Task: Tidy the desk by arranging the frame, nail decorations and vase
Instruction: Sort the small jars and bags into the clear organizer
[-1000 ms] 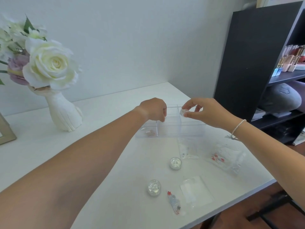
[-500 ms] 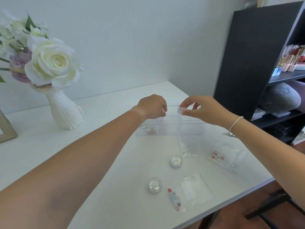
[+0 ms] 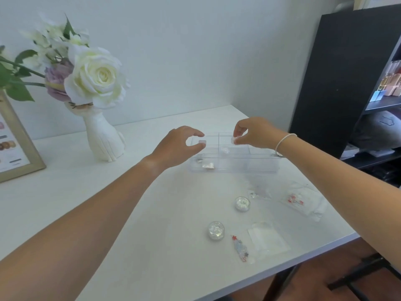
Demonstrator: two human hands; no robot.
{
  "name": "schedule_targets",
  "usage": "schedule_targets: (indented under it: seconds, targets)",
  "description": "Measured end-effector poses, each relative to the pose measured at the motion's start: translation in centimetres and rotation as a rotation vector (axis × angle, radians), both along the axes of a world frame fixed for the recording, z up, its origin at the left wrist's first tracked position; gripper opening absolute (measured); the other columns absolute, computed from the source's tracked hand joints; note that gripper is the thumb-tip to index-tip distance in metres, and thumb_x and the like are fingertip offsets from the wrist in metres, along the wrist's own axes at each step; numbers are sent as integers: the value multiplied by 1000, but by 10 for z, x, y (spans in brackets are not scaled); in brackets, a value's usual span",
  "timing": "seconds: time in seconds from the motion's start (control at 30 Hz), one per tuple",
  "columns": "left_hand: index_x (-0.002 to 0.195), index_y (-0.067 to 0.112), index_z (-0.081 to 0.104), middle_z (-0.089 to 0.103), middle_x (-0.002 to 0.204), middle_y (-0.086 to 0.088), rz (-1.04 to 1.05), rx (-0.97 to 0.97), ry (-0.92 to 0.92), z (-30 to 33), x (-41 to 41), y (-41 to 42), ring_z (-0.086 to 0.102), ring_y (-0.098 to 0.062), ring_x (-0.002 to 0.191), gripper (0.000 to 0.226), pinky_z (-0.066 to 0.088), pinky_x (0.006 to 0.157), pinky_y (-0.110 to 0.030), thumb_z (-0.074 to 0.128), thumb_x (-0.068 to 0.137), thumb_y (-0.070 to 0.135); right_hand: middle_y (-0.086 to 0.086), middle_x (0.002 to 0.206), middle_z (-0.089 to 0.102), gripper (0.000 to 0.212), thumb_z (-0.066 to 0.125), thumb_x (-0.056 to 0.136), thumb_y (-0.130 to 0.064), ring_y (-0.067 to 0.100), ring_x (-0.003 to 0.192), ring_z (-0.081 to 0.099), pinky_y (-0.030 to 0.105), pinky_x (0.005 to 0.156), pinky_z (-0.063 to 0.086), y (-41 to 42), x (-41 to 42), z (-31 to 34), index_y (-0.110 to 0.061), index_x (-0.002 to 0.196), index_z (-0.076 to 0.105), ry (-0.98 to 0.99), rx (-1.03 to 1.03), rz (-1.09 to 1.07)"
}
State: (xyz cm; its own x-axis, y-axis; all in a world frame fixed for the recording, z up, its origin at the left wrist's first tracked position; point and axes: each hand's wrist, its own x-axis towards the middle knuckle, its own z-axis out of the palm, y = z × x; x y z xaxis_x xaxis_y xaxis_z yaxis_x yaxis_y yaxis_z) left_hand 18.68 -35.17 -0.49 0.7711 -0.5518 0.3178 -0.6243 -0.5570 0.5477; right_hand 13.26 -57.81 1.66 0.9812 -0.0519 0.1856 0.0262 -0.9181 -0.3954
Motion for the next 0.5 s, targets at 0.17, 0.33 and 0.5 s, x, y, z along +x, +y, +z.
schedule_targets:
  seconds: [0.17, 0.33, 0.5]
  targets:
    - [118, 33, 57, 49, 134, 16, 22, -77, 155, -19, -3, 11, 50, -10, 107, 34, 36, 75, -12, 60, 85, 41, -2, 97, 63, 13, 63, 79, -27, 17, 90, 53, 28, 76, 34, 6, 10, -4, -16, 86, 62, 57, -125, -42]
    - [126, 31, 53, 46, 140, 16, 18, -147, 210, -28, -6, 14, 52, -12, 109, 41, 35, 85, -21, 58, 87, 41, 0, 98, 67, 12, 64, 77, -25, 17, 86, 53, 30, 78, 36, 10, 14, -9, -16, 84, 63, 121, -221, -80]
    - [126, 31, 54, 44, 141, 18, 22, -176, 219, -33, -6, 15, 55, -12, 105, 41, 35, 76, -9, 57, 87, 42, 1, 98, 69, 8, 64, 76, -24, 19, 92, 57, 34, 86, 36, 13, 14, -10, -20, 77, 58, 152, -251, -94]
